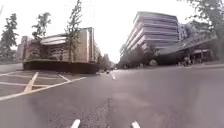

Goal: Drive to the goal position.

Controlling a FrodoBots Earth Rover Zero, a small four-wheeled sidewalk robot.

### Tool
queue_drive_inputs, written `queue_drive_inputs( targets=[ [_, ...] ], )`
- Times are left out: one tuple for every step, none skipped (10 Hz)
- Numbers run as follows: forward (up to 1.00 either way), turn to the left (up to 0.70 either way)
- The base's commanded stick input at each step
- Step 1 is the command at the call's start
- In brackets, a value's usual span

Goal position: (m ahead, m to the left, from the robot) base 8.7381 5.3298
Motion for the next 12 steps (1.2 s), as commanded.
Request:
queue_drive_inputs(
  targets=[
    [0.7, 0.0],
    [0.7, 0.0],
    [0.7, 0.0],
    [0.7, 0.0],
    [0.7, 0.0],
    [0.7, 0.0],
    [0.7, 0.0],
    [0.7, 0.0],
    [0.7, 0.0],
    [0.7, 0.0],
    [0.7, 0.0],
    [0.7, 0.0]
  ],
)
